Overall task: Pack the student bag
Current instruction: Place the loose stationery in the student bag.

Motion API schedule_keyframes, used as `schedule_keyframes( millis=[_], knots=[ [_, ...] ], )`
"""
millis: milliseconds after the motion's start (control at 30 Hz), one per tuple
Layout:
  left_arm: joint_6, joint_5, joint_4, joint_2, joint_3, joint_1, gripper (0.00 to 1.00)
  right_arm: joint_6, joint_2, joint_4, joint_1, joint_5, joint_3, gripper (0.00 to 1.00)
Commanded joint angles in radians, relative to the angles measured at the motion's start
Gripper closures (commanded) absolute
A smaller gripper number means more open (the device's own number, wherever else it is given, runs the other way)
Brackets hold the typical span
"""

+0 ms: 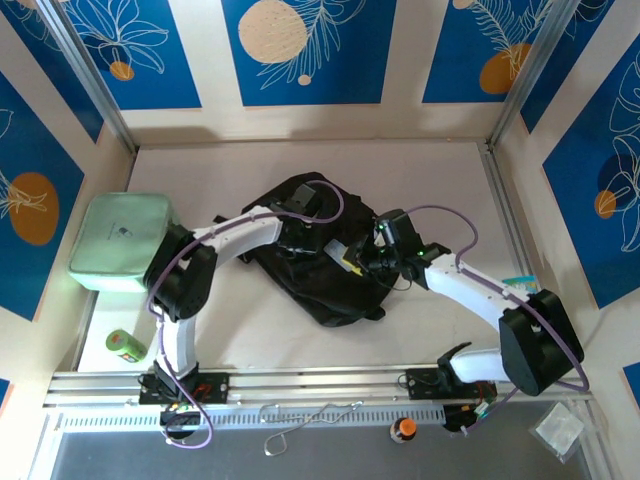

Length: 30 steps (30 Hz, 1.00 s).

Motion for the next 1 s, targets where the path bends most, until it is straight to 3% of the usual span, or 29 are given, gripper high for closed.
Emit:
schedule_keyframes(
  millis=[0, 33, 200, 567, 767, 967],
  knots=[
    [-0.025, -0.070, -0.084, 0.081, -0.021, 0.007, 0.71, 0.024, 0.042, -0.288, 0.001, 0.160, 0.000, 0.97],
    [-0.028, -0.069, -0.081, 0.082, -0.022, 0.009, 0.75, 0.023, 0.055, -0.303, 0.005, 0.170, 0.012, 0.98],
    [-0.025, -0.044, -0.051, 0.057, -0.039, 0.008, 0.81, 0.054, 0.108, -0.305, 0.023, 0.216, 0.028, 1.00],
    [-0.018, -0.010, -0.040, 0.043, -0.051, 0.008, 0.84, 0.055, 0.119, -0.437, 0.019, 0.414, 0.201, 1.00],
    [-0.018, -0.003, -0.036, 0.030, -0.054, 0.008, 0.84, 0.040, 0.159, -0.439, 0.014, 0.359, 0.217, 1.00],
    [-0.011, 0.011, -0.028, 0.021, -0.054, 0.008, 0.83, -0.011, 0.249, -0.186, 0.000, 0.160, 0.143, 1.00]
  ],
)
